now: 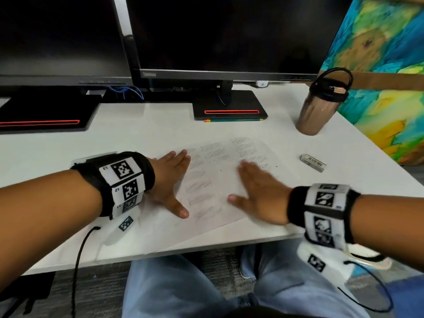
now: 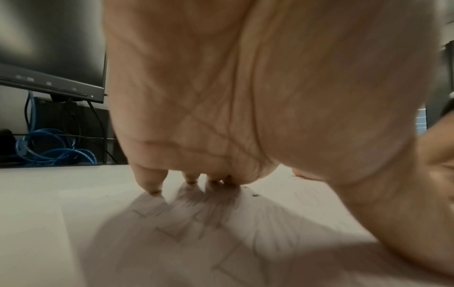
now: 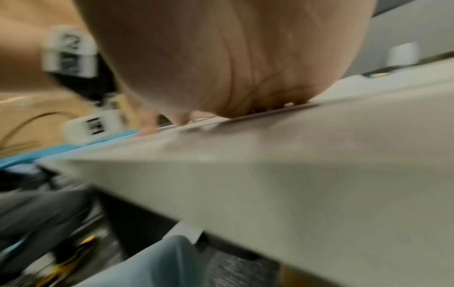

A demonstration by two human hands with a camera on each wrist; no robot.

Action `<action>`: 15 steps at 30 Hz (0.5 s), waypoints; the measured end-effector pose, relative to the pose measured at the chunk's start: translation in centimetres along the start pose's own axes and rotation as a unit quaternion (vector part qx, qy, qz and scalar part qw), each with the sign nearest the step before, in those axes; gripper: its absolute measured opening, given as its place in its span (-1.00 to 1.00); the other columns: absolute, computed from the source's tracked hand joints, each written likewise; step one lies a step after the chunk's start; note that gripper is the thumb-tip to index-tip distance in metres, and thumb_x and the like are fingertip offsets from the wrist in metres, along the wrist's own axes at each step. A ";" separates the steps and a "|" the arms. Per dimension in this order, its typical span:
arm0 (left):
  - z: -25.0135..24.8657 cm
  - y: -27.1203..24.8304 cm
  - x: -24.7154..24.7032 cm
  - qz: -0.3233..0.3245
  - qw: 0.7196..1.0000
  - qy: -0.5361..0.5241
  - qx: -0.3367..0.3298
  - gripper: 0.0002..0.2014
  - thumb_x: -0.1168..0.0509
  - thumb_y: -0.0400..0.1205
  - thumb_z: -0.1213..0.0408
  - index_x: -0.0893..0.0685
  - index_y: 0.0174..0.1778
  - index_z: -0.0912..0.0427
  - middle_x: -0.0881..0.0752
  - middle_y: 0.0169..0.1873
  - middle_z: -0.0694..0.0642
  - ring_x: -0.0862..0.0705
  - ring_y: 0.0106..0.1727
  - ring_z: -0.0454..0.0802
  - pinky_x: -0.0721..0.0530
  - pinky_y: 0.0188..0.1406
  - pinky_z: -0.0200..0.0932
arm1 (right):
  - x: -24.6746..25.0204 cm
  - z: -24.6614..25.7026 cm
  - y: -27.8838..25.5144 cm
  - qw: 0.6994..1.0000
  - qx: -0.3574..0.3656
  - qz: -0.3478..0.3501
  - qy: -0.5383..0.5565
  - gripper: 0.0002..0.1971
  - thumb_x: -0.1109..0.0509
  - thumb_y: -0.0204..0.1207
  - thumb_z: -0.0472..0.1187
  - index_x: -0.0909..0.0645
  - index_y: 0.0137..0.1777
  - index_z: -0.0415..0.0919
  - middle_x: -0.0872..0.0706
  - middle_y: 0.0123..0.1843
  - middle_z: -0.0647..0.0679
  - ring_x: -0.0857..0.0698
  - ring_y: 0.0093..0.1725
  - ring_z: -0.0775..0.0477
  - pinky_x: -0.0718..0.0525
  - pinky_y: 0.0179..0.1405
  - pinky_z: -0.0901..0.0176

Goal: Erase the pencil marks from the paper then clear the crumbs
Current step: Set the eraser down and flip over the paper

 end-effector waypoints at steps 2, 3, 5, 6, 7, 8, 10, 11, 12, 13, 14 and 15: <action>0.1 0.0 -0.1 0.003 1.000 -0.004 -0.002 0.44 -0.35 0.31 -0.53 0.56 0.62 0.16 0.57 0.63 0.06 0.43 0.70 0.10 0.08 0.71 0.27 | 0.7 -3.1 -0.1 0.995 -0.099 -0.006 0.009 -0.02 0.21 0.52 0.48 0.41 0.67 -0.22 0.43 0.70 -0.15 0.36 0.69 -0.10 0.21 0.69 -0.04; 0.1 0.0 -0.1 0.005 1.000 -0.003 -0.003 0.44 -0.35 0.30 -0.53 0.57 0.62 0.16 0.57 0.63 0.06 0.44 0.70 0.10 0.08 0.71 0.27 | 0.8 -3.5 -0.3 0.993 -0.119 -0.010 0.007 -0.01 0.22 0.52 0.49 0.41 0.67 -0.24 0.44 0.70 -0.17 0.36 0.69 -0.12 0.22 0.69 -0.05; 0.2 0.0 -0.1 0.006 1.000 -0.003 -0.003 0.44 -0.36 0.30 -0.52 0.57 0.61 0.16 0.57 0.62 0.04 0.44 0.69 0.09 0.08 0.71 0.27 | 0.6 -2.2 -0.8 0.998 -0.060 -0.019 -0.007 -0.01 0.22 0.51 0.49 0.45 0.66 -0.21 0.48 0.67 -0.12 0.41 0.68 -0.11 0.23 0.69 -0.08; 0.2 -0.1 -0.2 0.007 1.000 -0.004 -0.003 0.44 -0.36 0.30 -0.52 0.58 0.61 0.16 0.58 0.62 0.04 0.45 0.69 0.08 0.08 0.71 0.26 | 0.3 -0.8 -1.1 1.000 -0.003 -0.011 -0.008 -0.03 0.22 0.51 0.49 0.48 0.64 -0.17 0.51 0.65 -0.08 0.44 0.66 -0.08 0.24 0.69 -0.08; 0.3 -0.2 -0.2 0.007 1.000 -0.005 -0.003 0.45 -0.36 0.29 -0.52 0.58 0.61 0.16 0.58 0.62 0.04 0.45 0.69 0.08 0.09 0.71 0.26 | 0.0 0.5 -1.4 0.999 0.047 0.003 -0.005 -0.05 0.21 0.52 0.48 0.50 0.64 -0.14 0.52 0.65 -0.04 0.46 0.65 -0.04 0.25 0.69 -0.06; 0.2 -0.2 -0.2 0.009 1.000 -0.008 -0.001 0.45 -0.37 0.29 -0.52 0.59 0.61 0.16 0.58 0.62 0.04 0.45 0.69 0.08 0.10 0.72 0.25 | -0.3 1.3 -1.4 0.997 0.077 0.015 -0.004 -0.07 0.21 0.54 0.46 0.50 0.64 -0.13 0.52 0.65 -0.02 0.46 0.65 0.00 0.25 0.70 -0.04; 0.2 -0.3 -0.2 0.013 1.000 -0.015 0.003 0.46 -0.38 0.28 -0.51 0.59 0.60 0.16 0.58 0.62 0.04 0.46 0.69 0.09 0.11 0.71 0.25 | -0.1 0.9 -0.6 0.998 0.060 0.013 0.003 -0.08 0.20 0.56 0.44 0.46 0.66 -0.15 0.49 0.67 -0.03 0.42 0.66 0.00 0.21 0.71 -0.05; 0.2 -0.2 -0.3 0.014 1.000 -0.016 0.004 0.46 -0.38 0.28 -0.51 0.59 0.60 0.16 0.58 0.62 0.05 0.46 0.69 0.09 0.11 0.71 0.26 | 0.4 0.0 0.0 1.000 0.015 0.006 0.013 -0.08 0.21 0.56 0.45 0.44 0.67 -0.17 0.47 0.68 -0.06 0.39 0.68 -0.03 0.18 0.71 -0.06; 0.2 -0.2 -0.3 0.014 1.000 -0.016 0.005 0.47 -0.38 0.27 -0.51 0.59 0.60 0.16 0.59 0.62 0.05 0.46 0.68 0.10 0.11 0.71 0.26 | 1.0 -1.0 0.5 0.999 -0.041 0.000 0.025 -0.06 0.21 0.56 0.46 0.42 0.67 -0.21 0.44 0.69 -0.10 0.36 0.69 -0.08 0.17 0.71 -0.07; 0.2 -0.3 -0.3 0.015 1.000 -0.015 0.005 0.47 -0.37 0.27 -0.51 0.59 0.60 0.16 0.59 0.62 0.05 0.46 0.68 0.10 0.10 0.71 0.27 | 1.5 -1.8 0.8 0.996 -0.082 -0.004 0.026 -0.03 0.20 0.55 0.47 0.40 0.67 -0.24 0.42 0.70 -0.15 0.34 0.70 -0.12 0.16 0.71 -0.08; 0.2 -0.3 -0.3 0.016 1.000 -0.014 0.004 0.47 -0.37 0.26 -0.52 0.59 0.60 0.16 0.59 0.61 0.06 0.46 0.68 0.11 0.10 0.71 0.28 | 1.9 -1.8 0.9 0.996 -0.089 -0.008 0.015 0.00 0.19 0.53 0.48 0.39 0.67 -0.27 0.40 0.71 -0.19 0.32 0.70 -0.16 0.15 0.71 -0.09; 0.2 -0.3 -0.2 0.017 1.000 -0.012 0.003 0.48 -0.35 0.24 -0.54 0.59 0.60 0.16 0.59 0.61 0.06 0.46 0.69 0.11 0.09 0.71 0.28 | 2.1 -0.9 0.8 0.998 -0.057 -0.013 -0.005 0.02 0.18 0.51 0.51 0.39 0.67 -0.26 0.40 0.70 -0.19 0.32 0.70 -0.17 0.14 0.71 -0.12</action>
Point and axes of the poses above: each hand's wrist, its own y-axis towards the middle knuckle, its own x-axis out of the back of the hand, z = x × y, the point moved 2 cm from there along y, towards the middle knuckle
